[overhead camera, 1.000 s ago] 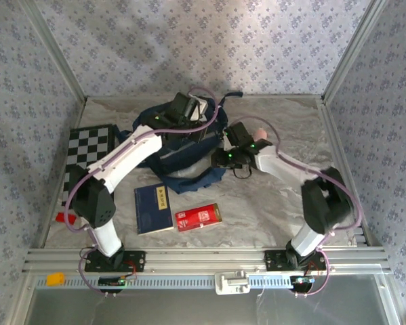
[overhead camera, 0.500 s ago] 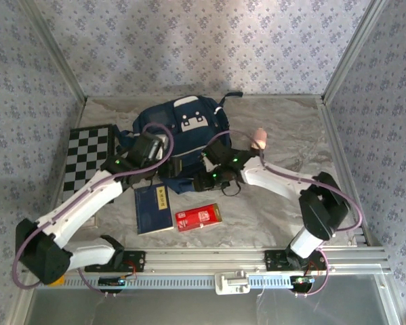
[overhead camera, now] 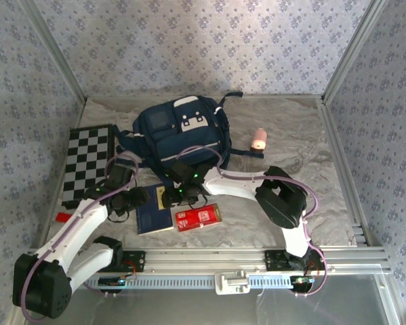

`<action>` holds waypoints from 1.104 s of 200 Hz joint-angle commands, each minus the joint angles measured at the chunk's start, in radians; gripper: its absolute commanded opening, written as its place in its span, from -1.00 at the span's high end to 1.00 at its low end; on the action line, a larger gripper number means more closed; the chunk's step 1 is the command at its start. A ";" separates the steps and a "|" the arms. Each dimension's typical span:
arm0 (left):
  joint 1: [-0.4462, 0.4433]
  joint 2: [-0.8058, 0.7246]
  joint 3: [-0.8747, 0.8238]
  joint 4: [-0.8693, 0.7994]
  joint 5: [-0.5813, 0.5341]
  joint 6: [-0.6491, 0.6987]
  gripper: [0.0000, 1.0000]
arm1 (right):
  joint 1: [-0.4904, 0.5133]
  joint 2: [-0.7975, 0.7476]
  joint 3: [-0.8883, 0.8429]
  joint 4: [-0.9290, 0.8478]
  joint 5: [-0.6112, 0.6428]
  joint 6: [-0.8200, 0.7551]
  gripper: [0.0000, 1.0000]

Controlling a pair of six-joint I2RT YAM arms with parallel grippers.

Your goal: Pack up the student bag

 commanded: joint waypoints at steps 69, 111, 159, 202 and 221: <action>0.009 -0.101 -0.139 0.069 0.081 -0.090 -0.17 | 0.022 0.142 0.124 -0.038 0.043 0.082 -0.07; 0.009 -0.067 -0.157 0.086 0.082 -0.079 -0.03 | 0.027 0.181 0.141 -0.001 0.003 0.086 -0.03; 0.009 -0.089 -0.180 0.092 0.068 -0.087 0.11 | 0.043 0.178 0.208 -0.015 -0.010 0.080 0.02; 0.009 -0.088 -0.185 0.089 0.055 -0.085 0.17 | 0.043 0.141 0.222 -0.017 -0.027 0.074 0.06; 0.009 -0.087 -0.187 0.090 0.050 -0.083 0.17 | 0.044 0.118 0.221 -0.016 -0.031 0.070 0.10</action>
